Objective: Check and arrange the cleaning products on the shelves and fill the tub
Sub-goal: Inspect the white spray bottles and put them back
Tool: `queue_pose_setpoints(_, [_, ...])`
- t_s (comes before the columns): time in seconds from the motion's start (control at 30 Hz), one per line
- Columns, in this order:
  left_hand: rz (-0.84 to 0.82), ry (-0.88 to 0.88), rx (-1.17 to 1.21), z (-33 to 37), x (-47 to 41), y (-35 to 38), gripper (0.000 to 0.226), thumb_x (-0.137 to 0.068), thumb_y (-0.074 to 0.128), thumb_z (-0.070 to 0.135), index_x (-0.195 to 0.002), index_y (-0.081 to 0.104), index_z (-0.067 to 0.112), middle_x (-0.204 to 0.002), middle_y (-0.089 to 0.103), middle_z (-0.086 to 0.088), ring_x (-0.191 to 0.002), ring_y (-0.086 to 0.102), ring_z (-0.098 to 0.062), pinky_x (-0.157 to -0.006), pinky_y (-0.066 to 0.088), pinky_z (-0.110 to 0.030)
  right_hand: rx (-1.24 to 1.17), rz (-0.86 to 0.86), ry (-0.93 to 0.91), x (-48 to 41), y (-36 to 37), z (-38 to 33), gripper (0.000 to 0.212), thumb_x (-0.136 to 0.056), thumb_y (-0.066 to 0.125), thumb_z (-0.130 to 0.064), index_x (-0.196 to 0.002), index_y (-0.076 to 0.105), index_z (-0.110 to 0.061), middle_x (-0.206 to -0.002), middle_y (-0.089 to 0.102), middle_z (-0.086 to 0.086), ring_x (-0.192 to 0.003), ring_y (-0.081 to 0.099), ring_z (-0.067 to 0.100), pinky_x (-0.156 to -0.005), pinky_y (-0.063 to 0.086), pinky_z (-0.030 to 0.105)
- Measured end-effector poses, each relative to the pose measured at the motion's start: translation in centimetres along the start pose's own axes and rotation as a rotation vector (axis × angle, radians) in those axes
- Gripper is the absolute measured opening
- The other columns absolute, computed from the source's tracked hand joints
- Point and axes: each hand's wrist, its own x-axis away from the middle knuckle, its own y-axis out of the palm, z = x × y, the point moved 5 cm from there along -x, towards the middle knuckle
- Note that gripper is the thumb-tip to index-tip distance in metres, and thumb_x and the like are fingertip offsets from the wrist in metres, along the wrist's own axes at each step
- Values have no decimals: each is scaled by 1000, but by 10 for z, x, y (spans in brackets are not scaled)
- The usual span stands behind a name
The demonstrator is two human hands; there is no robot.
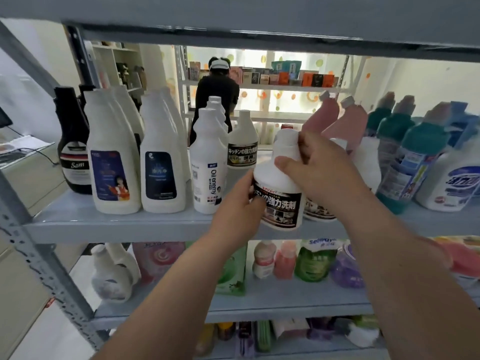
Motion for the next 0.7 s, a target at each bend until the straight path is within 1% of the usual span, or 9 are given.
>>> queue_pose_setpoints(0.1, [11,17,-56,-3,-26,4,56,-98,44,10,-146,48,38,-126,68,12,-113,64,-6,-100,53,-37,95,33,3,-15,1,8,39,-95,67,-37,-127,55,-19,-120,67,0,-103,61,19,-77,42,32])
queue_pose_setpoints(0.17, [61,-18,-34,-4,-45,3,59,-93,42,7,-148,48,29,-133,64,5,-120,60,-13,-106,50,-44,137,52,4,-22,5,13,45,-95,67,-35,-132,50,-16,-118,67,6,-104,62,25,-77,44,35])
queue_pose_setpoints(0.27, [222,-120,98,-5,-75,-5,53,-85,46,10,-133,59,29,-123,68,10,-114,63,-15,-104,51,-49,186,72,-20,-29,12,17,47,-96,65,-29,-135,43,-14,-103,66,11,-96,65,34,-78,52,42])
queue_pose_setpoints(0.37, [319,-137,98,8,-99,-11,53,-87,45,10,-133,57,32,-126,65,15,-115,61,-13,-105,50,-42,224,48,-46,-35,20,21,55,-98,63,-24,-145,35,-23,-89,61,4,-86,64,31,-67,45,36])
queue_pose_setpoints(0.43, [337,-142,42,15,-116,-10,57,-92,39,7,-143,50,28,-142,57,10,-125,55,-15,-109,45,-39,243,38,-71,-39,23,24,58,-98,62,-24,-149,34,-29,-100,65,8,-90,64,30,-67,42,34])
queue_pose_setpoints(0.5, [358,-137,-28,21,-135,-8,57,-94,36,9,-146,47,27,-148,52,5,-130,49,-18,-113,39,-37,273,29,-92,-42,25,27,57,-98,61,-24,-149,36,-30,-107,66,11,-94,64,30,-68,41,34])
queue_pose_setpoints(0.6, [378,-74,-119,27,-164,-4,44,-96,37,2,-128,57,26,-129,56,-4,-115,50,-23,-102,43,-33,303,3,-97,-44,26,29,52,-100,60,-24,-148,39,-28,-112,63,12,-100,63,30,-72,43,35])
queue_pose_setpoints(0.63, [373,-64,-191,25,-174,-3,46,-96,39,1,-133,54,22,-134,52,-8,-121,49,-26,-100,40,-31,314,-1,-99,-44,26,29,51,-101,60,-25,-148,39,-27,-114,61,12,-101,62,30,-72,42,35])
queue_pose_setpoints(0.7, [329,-61,-342,15,-195,-2,60,-95,45,2,-152,36,15,-154,35,-14,-139,38,-30,-108,35,-34,345,-6,-113,-43,27,29,52,-102,58,-26,-150,37,-25,-122,57,12,-105,62,30,-73,41,34])
